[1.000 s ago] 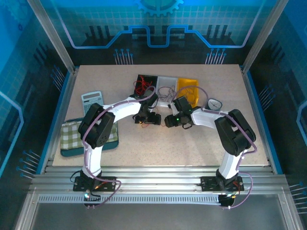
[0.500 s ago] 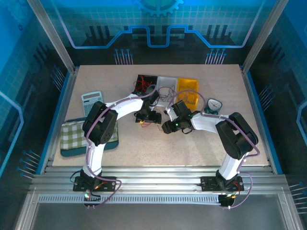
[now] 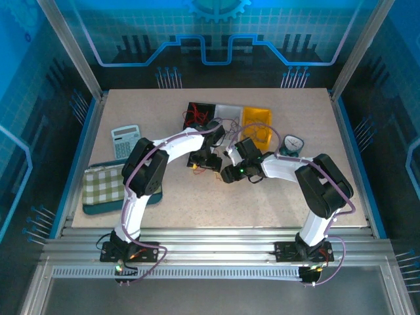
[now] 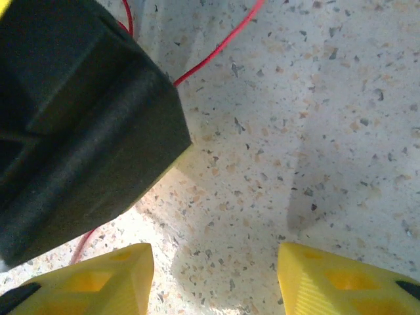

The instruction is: Untangle the cables

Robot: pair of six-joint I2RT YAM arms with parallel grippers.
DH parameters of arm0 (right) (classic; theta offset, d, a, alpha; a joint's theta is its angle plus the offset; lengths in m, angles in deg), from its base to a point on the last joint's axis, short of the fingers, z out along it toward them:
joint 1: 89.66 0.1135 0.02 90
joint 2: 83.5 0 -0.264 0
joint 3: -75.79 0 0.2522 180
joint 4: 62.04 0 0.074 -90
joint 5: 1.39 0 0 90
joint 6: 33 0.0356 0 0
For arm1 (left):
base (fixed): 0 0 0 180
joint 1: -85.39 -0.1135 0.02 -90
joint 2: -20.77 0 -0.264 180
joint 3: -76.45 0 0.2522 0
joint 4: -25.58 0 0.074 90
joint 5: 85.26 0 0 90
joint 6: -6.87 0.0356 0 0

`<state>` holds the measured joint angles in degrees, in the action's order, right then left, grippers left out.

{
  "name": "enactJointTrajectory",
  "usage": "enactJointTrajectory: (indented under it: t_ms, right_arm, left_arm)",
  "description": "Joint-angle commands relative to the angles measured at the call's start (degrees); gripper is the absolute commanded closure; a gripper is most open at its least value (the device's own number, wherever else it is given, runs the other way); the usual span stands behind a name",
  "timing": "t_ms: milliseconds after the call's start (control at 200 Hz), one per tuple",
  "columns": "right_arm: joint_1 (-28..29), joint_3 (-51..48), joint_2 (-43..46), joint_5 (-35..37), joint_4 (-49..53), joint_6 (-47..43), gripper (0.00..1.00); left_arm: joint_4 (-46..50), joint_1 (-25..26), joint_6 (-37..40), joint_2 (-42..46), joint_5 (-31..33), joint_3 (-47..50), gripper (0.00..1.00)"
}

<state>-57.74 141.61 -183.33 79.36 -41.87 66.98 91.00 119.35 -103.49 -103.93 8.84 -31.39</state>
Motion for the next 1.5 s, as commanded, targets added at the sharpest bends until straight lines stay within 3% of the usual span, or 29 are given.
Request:
enactJointTrajectory:
  t_ms: [0,125,250,546,681,866,1121,1251,1491]
  right_arm:
    - [-0.5,-1.0,2.9,-0.2,-1.8,-0.2,0.47]
    - [-1.6,-1.3,4.9,-0.3,-3.9,1.9,0.47]
    - [-2.3,-3.4,5.9,-0.7,-4.9,3.2,0.48]
    - [-2.8,-4.0,6.8,2.0,-4.8,3.9,0.47]
    - [-3.1,-4.2,7.1,2.9,-5.2,4.9,0.47]
    - [-3.6,-5.2,7.2,4.6,-6.3,6.6,0.46]
    - [-5.2,-6.2,6.9,5.5,-7.3,8.4,0.46]
    - [-5.3,-5.6,5.9,5.0,-7.4,8.8,0.46]
    - [-5.3,-4.1,4.7,4.1,-6.8,8.7,0.46]
  left_arm:
    - [-4.1,1.4,1.0,-6.7,0.3,0.1,0.24]
    - [-2.1,1.5,-1.2,-7.2,5.9,0.2,0.34]
    - [-3.6,1.0,-1.2,-6.4,4.7,1.8,0.47]
    - [-8.7,0.3,0.7,-3.2,-1.3,5.4,1.0]
    - [-11.6,0.3,0.1,0.4,0.1,8.3,1.0]
    - [-21.3,0.3,0.1,12.3,0.9,18.5,1.0]
    - [-26.6,0.7,0.5,32.3,14.7,28.9,1.0]
    - [-25.0,-0.2,2.3,36.1,18.7,25.3,1.0]
    - [-24.1,-3.6,5.5,32.9,20.2,12.5,1.0]
